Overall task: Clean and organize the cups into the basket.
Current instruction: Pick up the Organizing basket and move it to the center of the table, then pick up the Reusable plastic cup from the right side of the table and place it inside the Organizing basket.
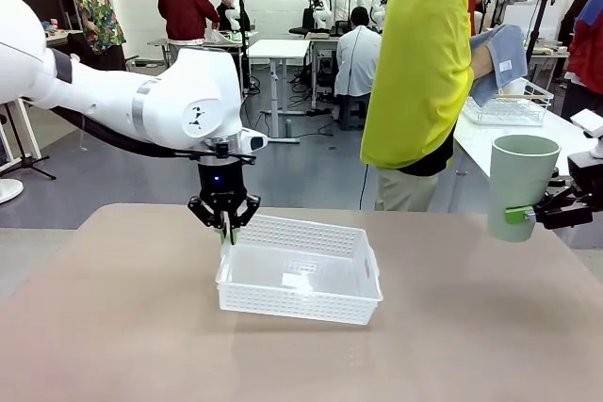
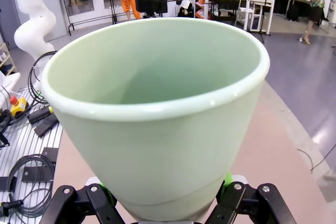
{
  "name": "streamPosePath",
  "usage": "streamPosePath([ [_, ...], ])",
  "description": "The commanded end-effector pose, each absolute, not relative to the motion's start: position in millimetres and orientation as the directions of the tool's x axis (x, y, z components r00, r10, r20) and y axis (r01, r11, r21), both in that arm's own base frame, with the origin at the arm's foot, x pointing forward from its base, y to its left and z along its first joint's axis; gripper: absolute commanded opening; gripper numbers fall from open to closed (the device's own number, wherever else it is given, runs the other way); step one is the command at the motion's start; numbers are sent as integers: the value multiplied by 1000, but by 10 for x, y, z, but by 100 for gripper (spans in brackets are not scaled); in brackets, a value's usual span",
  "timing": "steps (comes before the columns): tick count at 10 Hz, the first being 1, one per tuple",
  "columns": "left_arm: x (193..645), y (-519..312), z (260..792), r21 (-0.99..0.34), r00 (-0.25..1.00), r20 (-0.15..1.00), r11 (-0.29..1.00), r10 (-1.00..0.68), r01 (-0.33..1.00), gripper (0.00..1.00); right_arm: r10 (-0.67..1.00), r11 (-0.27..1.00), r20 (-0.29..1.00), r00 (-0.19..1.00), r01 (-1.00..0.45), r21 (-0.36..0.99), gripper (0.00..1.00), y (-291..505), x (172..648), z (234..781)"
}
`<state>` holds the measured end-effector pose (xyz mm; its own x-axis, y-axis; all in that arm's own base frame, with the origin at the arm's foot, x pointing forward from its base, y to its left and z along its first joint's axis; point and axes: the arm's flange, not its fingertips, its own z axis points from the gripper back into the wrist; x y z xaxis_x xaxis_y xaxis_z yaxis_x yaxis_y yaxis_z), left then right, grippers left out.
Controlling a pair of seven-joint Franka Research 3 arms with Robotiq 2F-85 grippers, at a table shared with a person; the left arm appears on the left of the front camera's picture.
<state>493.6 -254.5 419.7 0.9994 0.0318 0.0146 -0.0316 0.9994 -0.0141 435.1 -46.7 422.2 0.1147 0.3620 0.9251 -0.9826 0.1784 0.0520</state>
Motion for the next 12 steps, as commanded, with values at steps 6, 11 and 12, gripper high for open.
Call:
streamPosePath([
  [6, 4884, -2820, 4283, -31, 999, 41, 999, 21, -20, 0, 359, 184, 923, 141, -980, 78, 4, -497, 4422, 4101],
  [11, 4884, -2820, 4283, -31, 999, 41, 999, 21, -20, 0, 612, 88, 782, 119, -993, 82, 81, 382, 4611, 4588],
  [12, 4884, -2820, 4283, -31, 999, 41, 999, 21, -20, 0, 683, 67, 723, 105, -994, 81, 81, 642, 4671, 4837],
])
